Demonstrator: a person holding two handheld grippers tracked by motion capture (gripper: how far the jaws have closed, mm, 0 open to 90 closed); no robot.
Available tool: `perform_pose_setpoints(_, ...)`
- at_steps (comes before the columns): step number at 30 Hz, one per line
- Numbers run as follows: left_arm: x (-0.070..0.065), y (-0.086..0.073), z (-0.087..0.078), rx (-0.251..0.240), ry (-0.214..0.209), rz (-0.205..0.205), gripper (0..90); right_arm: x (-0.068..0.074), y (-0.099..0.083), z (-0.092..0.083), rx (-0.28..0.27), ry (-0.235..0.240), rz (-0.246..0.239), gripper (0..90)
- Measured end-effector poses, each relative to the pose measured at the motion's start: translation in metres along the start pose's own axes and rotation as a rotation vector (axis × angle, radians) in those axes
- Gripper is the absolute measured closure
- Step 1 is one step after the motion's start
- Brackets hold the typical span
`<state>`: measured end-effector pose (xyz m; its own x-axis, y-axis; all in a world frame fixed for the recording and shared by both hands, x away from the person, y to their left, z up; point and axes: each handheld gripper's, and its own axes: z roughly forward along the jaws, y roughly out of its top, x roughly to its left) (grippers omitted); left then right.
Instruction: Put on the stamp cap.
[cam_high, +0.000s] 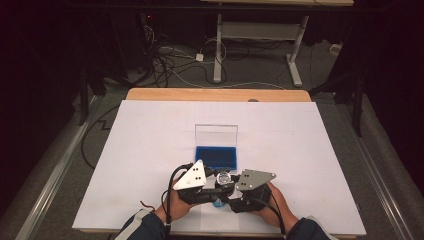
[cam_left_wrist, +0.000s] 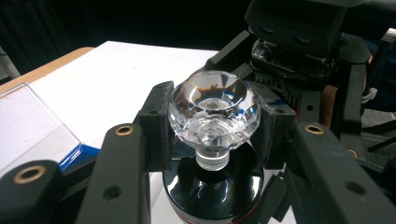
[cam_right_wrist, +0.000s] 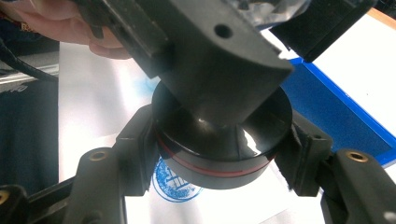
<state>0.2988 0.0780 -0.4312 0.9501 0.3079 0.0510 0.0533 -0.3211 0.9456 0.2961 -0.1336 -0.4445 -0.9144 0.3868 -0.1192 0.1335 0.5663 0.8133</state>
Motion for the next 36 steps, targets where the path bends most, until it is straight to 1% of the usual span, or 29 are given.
perform_pose_setpoints(4,-0.0006,-0.0006,0.0018,0.014,0.001,0.005,54.1,0.0001,-0.0008,0.0013,0.008,-0.001,0.006,38.4)
perform_pose_setpoints(5,-0.0011,-0.0008,0.0024,0.019,0.0,0.005,54.1,-0.0002,-0.0015,0.0018,0.008,0.006,0.009,38.3)
perform_pose_setpoints(6,-0.0013,-0.0009,0.0027,0.022,-0.002,0.009,54.1,-0.0001,-0.0017,0.0023,0.011,0.003,0.001,38.3)
perform_pose_setpoints(7,-0.0008,-0.001,0.003,0.027,-0.004,0.002,54.1,0.0002,-0.0019,0.0025,0.014,0.002,0.0,38.3)
perform_pose_setpoints(10,-0.0009,-0.002,0.0037,0.031,-0.003,0.004,54.1,0.0004,-0.0033,0.0035,0.017,0.003,0.004,38.3)
perform_pose_setpoints(12,-0.0008,-0.0011,0.0027,0.027,0.003,0.006,54.0,0.0004,-0.0035,0.0037,0.017,0.001,0.005,38.3)
perform_pose_setpoints(14,-0.0011,0.0,0.0013,0.017,0.006,0.013,54.0,0.0005,-0.0034,0.0026,-0.004,0.003,0.012,38.2)
perform_pose_setpoints(15,-0.0016,0.0001,0.0015,0.02,0.008,0.016,54.0,0.0003,-0.0033,0.0025,-0.011,0.009,0.013,38.2)
perform_pose_setpoints(18,-0.0021,-0.0002,0.0027,0.029,0.015,0.018,54.0,0.0004,-0.0046,0.0039,-0.003,0.014,0.019,38.1)
perform_pose_setpoints(20,-0.0018,0.0001,0.0025,0.03,0.018,0.019,53.9,0.0003,-0.0055,0.0043,-0.009,0.012,0.025,38.1)
perform_pose_setpoints(22,-0.0014,0.0005,0.0016,0.024,0.021,0.012,54.0,0.0003,-0.0053,0.0038,-0.013,0.005,0.026,38.0)
perform_pose_setpoints(28,-0.0017,0.0008,0.0014,0.028,0.023,0.014,54.0,0.001,-0.0063,0.0045,-0.025,0.009,0.041,37.7)
perform_pose_setpoints(29,-0.0016,0.0009,0.0012,0.028,0.024,0.015,54.0,0.0008,-0.0067,0.0046,-0.027,0.008,0.038,37.7)
perform_pose_setpoints(32,-0.0012,0.0013,0.0003,0.023,0.026,0.014,53.9,0.0004,-0.007,0.0044,-0.03,0.002,0.05,37.4)
perform_pose_setpoints(35,-0.0008,0.0017,-0.0005,0.019,0.027,0.015,53.9,-0.0001,-0.0081,0.0051,-0.022,0.004,0.046,36.2)
perform_pose_setpoints(36,-0.0004,0.0017,-0.0007,0.017,0.023,0.012,54.0,-0.0002,-0.0086,0.0058,-0.016,0.002,0.037,35.8)
